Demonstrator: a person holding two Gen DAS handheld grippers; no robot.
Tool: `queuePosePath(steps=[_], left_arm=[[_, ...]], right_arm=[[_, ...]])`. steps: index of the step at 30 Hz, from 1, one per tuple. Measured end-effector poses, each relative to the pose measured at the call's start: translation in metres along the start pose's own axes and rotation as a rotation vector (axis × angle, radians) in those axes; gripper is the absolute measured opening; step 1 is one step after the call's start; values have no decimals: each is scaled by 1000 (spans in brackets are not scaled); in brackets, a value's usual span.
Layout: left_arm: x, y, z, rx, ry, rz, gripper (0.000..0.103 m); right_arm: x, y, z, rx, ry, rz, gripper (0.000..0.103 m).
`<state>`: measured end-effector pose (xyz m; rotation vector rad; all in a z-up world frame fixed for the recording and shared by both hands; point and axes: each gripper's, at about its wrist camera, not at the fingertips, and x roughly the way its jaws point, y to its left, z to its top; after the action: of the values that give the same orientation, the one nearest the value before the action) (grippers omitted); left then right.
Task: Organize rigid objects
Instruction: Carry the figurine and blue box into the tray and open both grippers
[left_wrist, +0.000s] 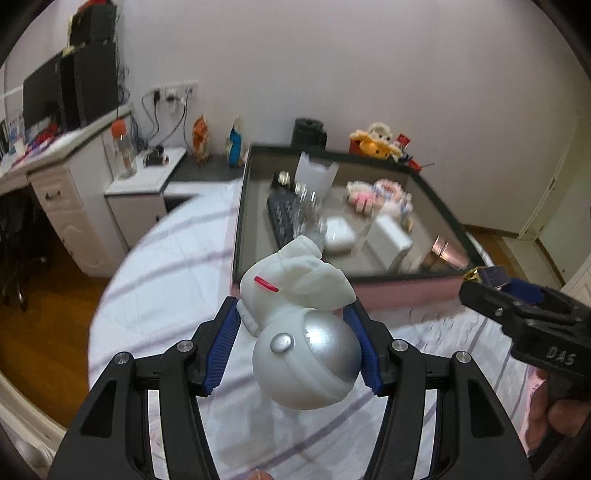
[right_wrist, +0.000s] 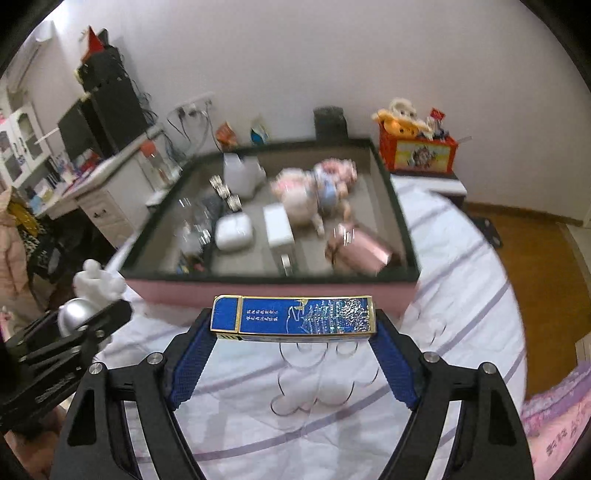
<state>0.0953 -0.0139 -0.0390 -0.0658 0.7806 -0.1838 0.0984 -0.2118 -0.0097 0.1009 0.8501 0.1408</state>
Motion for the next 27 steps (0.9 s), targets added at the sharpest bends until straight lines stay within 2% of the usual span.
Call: queuePosePath(steps=[6,13,20,27], left_arm=[[-3,-7,50,36,-49,-2,59],[29,-16,99,66,-40,10,59],[87,-21,123,75,36,20,59],[132,-26,122,86,125,24,59]], right_arm=[[-12,-3,48,-41,-60,-9,83],[28,-16,96,-26,-20,6,83],[80,-26,105,-25,70,9,83],[114,-29,103,-43,132,3,83]])
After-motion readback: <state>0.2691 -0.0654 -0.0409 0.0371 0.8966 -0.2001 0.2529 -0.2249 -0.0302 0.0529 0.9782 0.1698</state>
